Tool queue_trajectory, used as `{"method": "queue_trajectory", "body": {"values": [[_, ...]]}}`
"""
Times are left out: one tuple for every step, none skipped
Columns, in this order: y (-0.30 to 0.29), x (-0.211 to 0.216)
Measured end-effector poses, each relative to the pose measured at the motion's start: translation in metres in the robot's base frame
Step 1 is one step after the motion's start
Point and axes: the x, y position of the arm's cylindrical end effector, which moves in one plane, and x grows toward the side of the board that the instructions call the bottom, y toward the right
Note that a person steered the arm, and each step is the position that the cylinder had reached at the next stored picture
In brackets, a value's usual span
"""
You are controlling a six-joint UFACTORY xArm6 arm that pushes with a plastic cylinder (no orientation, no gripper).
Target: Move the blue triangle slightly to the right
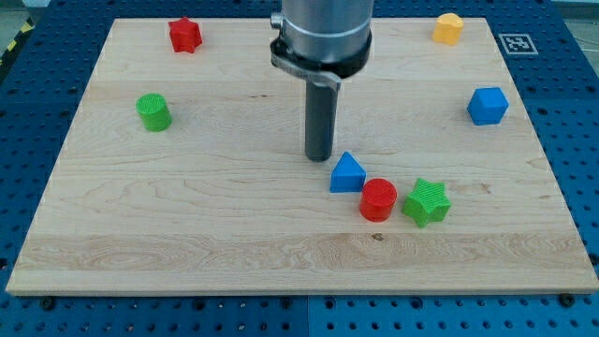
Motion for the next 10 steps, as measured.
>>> {"method": "queue_trajectory", "body": {"values": [[0.017,-0.009],[0.067,-0.009],[0.099,-0.009],[0.122,-0.009],[0.18,-0.009],[0.223,-0.001],[0.257,0.015],[0.297,0.015],[0.328,0.011],[0.328,0.006]]}}
